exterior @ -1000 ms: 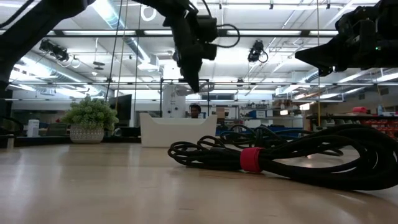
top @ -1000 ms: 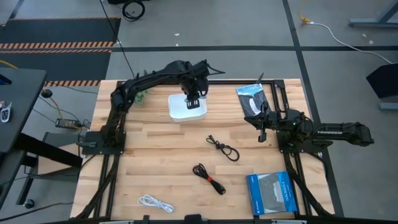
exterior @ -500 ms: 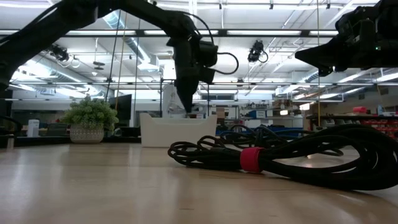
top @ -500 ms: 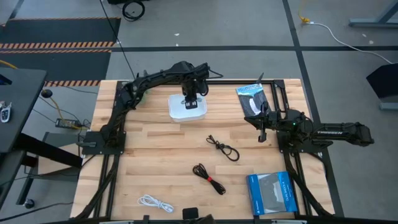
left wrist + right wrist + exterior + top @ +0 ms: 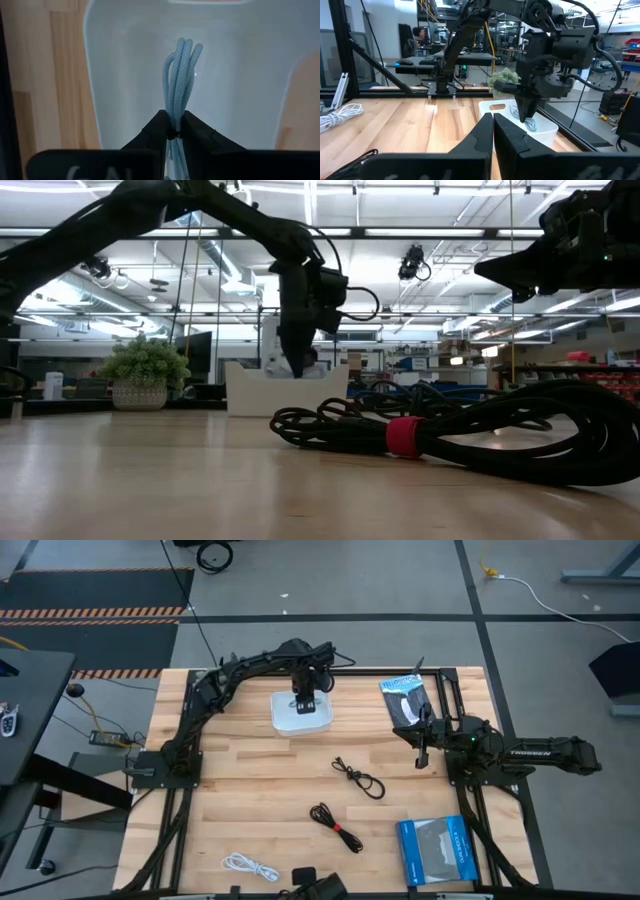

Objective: Pick and place USB-C Cables
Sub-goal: Put the blue charger cable into the white bin

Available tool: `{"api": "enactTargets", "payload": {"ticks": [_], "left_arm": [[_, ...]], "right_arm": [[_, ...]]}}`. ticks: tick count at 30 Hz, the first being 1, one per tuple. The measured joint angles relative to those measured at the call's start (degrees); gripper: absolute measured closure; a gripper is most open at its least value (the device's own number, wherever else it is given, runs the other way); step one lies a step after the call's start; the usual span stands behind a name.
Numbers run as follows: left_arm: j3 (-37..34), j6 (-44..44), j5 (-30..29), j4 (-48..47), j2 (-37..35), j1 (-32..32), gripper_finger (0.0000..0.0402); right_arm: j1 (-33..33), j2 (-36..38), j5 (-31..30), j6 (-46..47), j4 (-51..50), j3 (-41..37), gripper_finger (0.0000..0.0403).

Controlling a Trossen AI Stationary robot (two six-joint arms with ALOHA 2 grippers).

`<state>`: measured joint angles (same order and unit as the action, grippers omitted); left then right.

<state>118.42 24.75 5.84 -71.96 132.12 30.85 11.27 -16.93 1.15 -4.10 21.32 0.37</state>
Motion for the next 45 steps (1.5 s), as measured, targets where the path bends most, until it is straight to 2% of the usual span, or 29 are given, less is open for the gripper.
{"api": "enactTargets", "payload": {"ticks": [22,34,38,45], "left_arm": [[0.0,0.6,0.0,3.1,4.8,0.3,0.0356],[0.0,1.0,-0.2,5.8,4.9,0.9,0.0355],[0.0,1.3,-0.2,5.7,4.9,0.8,0.0339],[0.0,1.5,-0.2,5.7,4.9,0.4,0.0279]], "right_arm": [[0.0,0.0,0.0,0.0,0.0,0.0,0.0383],[0.0,0.0,0.0,0.0,0.0,0.0,0.0383],[0.0,0.0,0.0,0.0,0.0,0.0,0.0383],[0.0,0.0,0.0,0.0,0.0,0.0,0.0383]]}}
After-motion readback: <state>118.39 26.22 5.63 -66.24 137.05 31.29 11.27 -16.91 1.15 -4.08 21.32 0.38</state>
